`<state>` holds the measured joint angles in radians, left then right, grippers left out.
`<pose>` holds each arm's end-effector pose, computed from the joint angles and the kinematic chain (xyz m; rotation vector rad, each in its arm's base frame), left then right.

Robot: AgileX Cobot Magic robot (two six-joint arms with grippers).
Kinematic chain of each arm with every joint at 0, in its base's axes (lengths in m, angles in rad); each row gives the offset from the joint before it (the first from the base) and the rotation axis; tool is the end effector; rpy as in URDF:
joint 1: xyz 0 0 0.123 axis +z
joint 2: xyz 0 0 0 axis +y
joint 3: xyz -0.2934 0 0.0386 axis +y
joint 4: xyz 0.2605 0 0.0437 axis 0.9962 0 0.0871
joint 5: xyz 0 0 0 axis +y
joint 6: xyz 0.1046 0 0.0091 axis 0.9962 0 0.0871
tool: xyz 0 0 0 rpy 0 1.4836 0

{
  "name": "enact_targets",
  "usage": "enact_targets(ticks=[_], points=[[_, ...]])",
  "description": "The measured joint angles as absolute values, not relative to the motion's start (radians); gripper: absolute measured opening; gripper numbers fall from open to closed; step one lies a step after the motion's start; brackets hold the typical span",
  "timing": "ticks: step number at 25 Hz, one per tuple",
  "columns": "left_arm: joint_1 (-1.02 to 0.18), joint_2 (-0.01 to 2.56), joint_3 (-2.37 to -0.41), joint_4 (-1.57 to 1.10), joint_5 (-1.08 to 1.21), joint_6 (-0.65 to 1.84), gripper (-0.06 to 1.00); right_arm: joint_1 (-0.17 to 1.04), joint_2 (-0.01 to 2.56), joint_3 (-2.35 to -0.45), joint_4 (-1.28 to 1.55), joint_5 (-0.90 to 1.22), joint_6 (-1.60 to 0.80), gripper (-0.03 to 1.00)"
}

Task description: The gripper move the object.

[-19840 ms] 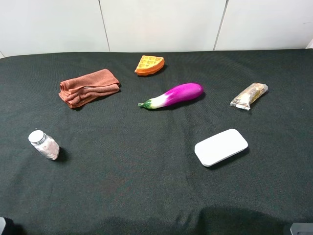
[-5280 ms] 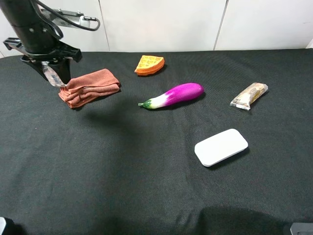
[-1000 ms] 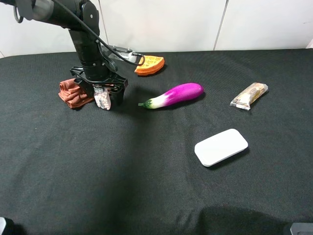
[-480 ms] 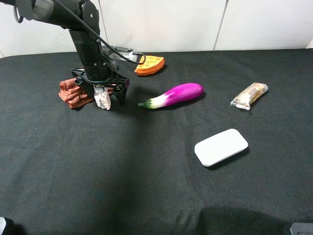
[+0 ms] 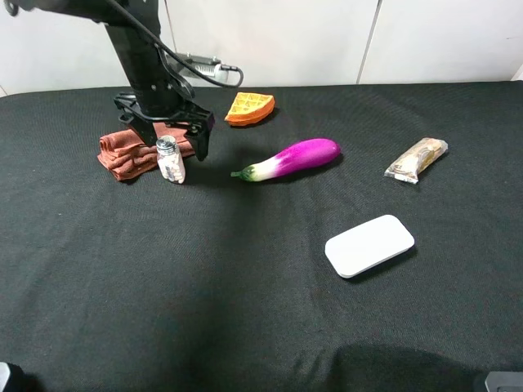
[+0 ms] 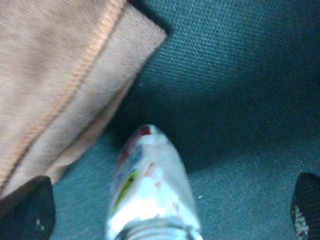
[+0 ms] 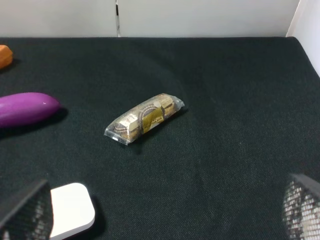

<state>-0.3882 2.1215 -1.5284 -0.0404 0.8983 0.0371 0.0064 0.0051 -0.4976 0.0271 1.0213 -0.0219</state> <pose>0.4099 -0.1712 0.1400 0.5965 2.9218 -0.0930 0.0105 0.0025 0.2799 -0.0290 2.0120 0.0224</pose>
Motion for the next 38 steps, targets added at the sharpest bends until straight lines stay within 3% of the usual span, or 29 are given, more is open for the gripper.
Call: enact_targets(ticks=[21, 27, 38], points=[[-0.388, 1.76, -1.529, 0.058, 1.075, 0.056, 0.98, 0.006, 0.005, -0.498, 0.027, 1.021, -0.022, 0.69], [-0.327, 1.645, -1.523, 0.097, 1.177, 0.06, 0.98, 0.006, 0.005, -0.498, 0.027, 1.021, -0.022, 0.69], [-0.124, 1.3, -1.141, 0.105, 1.178, 0.024, 0.98, 0.006, 0.005, -0.498, 0.027, 1.021, -0.022, 0.69]])
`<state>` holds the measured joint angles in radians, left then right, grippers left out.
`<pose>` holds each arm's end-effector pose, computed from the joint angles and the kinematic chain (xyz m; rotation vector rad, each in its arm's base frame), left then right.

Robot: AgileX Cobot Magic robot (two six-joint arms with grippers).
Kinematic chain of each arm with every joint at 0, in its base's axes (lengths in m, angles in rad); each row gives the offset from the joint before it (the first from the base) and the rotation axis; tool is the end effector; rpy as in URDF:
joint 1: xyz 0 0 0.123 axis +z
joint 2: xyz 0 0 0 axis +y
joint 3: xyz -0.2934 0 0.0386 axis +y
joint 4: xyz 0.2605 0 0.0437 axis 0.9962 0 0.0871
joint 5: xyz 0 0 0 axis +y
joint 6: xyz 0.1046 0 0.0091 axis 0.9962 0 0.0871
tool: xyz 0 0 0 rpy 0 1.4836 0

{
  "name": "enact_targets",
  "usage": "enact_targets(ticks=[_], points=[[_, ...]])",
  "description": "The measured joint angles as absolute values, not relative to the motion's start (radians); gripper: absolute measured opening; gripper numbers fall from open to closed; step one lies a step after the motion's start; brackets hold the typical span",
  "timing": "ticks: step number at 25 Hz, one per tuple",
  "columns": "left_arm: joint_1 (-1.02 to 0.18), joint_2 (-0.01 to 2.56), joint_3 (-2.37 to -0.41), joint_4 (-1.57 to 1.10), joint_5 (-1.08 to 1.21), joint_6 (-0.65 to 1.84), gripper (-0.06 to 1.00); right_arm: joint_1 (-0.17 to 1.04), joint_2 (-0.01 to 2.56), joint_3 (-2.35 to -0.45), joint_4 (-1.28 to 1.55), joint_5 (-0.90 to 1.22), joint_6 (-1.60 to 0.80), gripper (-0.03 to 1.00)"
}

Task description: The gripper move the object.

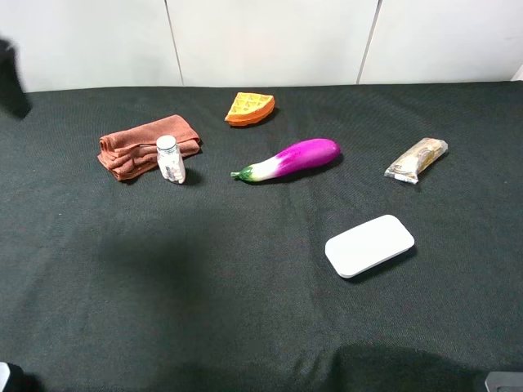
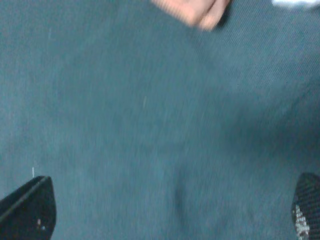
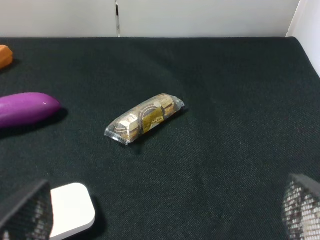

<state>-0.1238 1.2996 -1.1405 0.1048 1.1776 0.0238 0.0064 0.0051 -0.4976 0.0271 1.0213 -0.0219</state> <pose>0.2552 -0.0215 0.3188 0.2418 2.8029 0.1225 0.0105 0.0025 0.2799 -0.0290 2.0120 0.0224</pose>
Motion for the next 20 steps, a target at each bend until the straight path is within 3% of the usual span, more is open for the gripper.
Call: enact_targets(ticks=[9, 20], points=[[-0.035, 0.847, -0.816, 0.119, 1.179, -0.052, 0.98, 0.006, 0.005, -0.498, 0.027, 1.021, -0.022, 0.69], [-0.031, 0.424, -0.613, 0.145, 1.182, -0.106, 0.98, 0.006, 0.005, -0.498, 0.027, 1.021, -0.022, 0.69]])
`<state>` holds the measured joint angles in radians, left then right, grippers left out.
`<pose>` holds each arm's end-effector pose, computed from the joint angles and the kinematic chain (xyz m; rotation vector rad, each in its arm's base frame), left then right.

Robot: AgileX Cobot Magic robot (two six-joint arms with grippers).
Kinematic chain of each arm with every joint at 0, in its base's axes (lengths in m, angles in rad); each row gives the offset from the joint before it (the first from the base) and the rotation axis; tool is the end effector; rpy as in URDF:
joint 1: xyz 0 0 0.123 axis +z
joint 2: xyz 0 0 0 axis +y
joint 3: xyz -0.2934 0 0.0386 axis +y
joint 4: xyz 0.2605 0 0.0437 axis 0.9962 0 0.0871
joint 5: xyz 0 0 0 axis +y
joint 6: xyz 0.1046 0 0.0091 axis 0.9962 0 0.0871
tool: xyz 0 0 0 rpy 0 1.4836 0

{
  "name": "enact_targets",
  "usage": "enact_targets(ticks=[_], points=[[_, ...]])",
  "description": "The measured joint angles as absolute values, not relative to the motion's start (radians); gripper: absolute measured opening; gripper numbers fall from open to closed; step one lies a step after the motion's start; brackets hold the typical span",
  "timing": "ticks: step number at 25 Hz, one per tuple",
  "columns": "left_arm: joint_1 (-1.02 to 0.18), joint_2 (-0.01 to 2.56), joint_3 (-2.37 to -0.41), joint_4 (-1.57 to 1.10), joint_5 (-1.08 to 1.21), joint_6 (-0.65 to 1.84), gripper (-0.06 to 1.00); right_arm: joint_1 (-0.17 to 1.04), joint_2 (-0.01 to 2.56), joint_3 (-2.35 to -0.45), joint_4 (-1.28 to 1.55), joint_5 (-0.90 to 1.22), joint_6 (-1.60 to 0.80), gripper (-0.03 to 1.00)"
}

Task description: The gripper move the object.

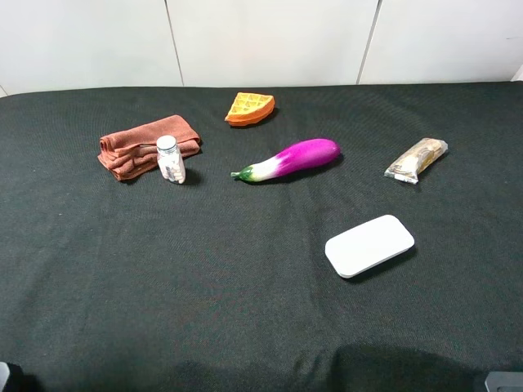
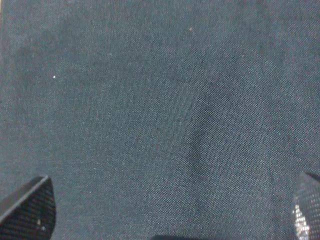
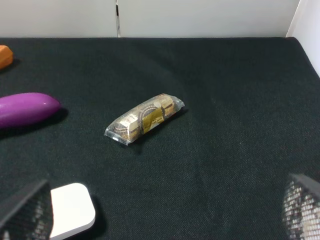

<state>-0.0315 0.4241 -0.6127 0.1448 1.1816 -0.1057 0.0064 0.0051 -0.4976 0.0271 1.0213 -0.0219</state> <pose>0.0611 0.0121 0.2890 -0.0808 2.4648 0.1301 0.0105 0.0025 0.2799 -0.0290 2.0120 0.0224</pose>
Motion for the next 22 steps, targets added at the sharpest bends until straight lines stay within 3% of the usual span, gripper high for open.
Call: enact_targets(ticks=[11, 22], points=[[-0.031, 0.161, -0.539, 0.145, 1.181, -0.137, 0.98, 0.006, 0.005, -0.498, 0.027, 1.021, -0.022, 0.69], [-0.031, 0.101, -0.528, 0.17, 1.16, -0.14, 0.98, 0.006, 0.005, -0.498, 0.027, 1.021, -0.022, 0.69]])
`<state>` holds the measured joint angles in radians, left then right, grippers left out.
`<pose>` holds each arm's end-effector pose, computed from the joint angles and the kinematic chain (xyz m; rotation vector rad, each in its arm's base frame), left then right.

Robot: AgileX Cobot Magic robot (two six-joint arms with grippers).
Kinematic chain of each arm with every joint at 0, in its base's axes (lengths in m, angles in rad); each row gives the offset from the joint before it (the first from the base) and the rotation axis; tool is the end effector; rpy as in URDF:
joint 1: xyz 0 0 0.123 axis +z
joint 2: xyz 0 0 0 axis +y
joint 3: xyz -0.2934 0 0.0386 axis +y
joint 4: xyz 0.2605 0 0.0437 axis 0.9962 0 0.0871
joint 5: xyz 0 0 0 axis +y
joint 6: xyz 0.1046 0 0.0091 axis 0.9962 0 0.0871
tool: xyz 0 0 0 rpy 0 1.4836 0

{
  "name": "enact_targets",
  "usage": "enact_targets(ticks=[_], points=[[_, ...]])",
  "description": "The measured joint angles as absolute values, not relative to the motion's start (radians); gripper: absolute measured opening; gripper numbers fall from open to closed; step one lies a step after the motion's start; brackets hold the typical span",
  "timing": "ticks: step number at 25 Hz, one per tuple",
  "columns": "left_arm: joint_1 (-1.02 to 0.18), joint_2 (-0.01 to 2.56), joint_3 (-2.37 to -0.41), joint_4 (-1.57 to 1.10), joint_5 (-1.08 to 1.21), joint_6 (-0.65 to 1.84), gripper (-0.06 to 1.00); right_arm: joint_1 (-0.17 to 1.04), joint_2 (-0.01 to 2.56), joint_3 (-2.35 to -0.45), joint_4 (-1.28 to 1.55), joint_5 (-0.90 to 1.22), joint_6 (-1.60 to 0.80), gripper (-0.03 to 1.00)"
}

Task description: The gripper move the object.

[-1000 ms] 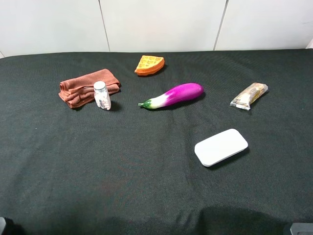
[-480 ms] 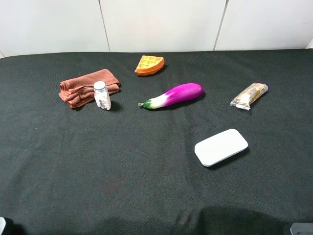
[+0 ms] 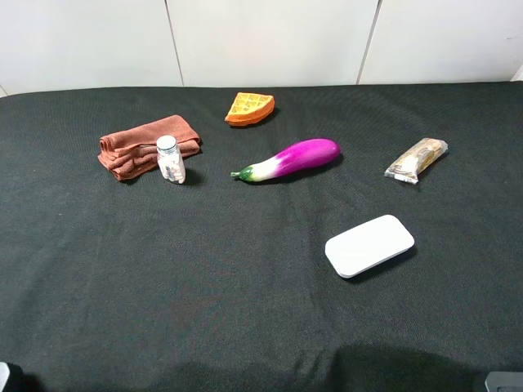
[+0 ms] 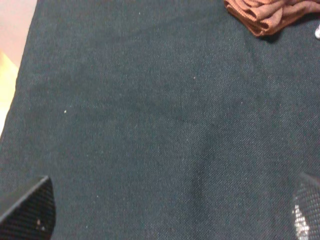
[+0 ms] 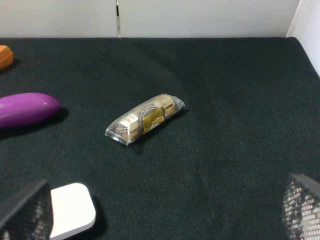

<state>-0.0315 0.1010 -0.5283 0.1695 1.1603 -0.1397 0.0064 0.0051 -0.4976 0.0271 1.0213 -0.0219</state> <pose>0.0146 0.0158 0.2767 -0.1301 2.2009 0.1143 0.0105 0.0025 0.2799 -0.0290 2.0120 0.0224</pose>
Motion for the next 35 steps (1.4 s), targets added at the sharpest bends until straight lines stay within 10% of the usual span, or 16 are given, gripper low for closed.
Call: enact_targets(ticks=[35], points=[[-0.031, -0.002, -0.49, 0.17, 1.066, -0.14, 0.98, 0.006, 0.012, -0.498, 0.028, 1.021, -0.022, 0.69]])
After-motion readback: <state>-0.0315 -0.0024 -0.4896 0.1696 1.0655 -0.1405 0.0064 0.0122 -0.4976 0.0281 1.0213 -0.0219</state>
